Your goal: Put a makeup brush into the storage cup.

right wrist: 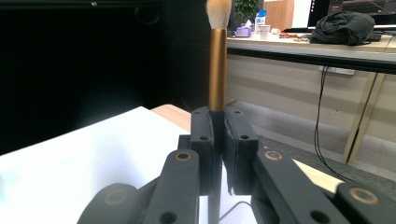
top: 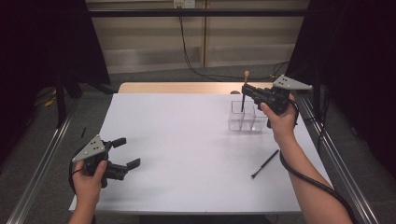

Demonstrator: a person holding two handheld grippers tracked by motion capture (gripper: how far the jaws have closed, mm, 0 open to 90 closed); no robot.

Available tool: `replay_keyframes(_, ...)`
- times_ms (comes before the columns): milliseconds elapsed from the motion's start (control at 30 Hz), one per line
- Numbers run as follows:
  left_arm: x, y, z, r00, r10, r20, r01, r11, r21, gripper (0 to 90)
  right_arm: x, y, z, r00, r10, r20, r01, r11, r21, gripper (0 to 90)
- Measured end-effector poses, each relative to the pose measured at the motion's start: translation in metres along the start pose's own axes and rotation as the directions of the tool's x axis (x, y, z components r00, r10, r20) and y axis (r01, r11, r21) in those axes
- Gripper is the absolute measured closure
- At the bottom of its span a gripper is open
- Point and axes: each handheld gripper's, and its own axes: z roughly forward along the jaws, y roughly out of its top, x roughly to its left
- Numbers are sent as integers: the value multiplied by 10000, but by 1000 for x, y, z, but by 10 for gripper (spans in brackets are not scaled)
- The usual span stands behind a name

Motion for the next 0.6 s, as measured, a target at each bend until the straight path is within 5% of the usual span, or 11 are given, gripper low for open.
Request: replay_keyframes(600,0,-1,1,9999,65,123,-65,10000,72,0,-6,-3,10,9996,38,284,-36,10000,-92,832)
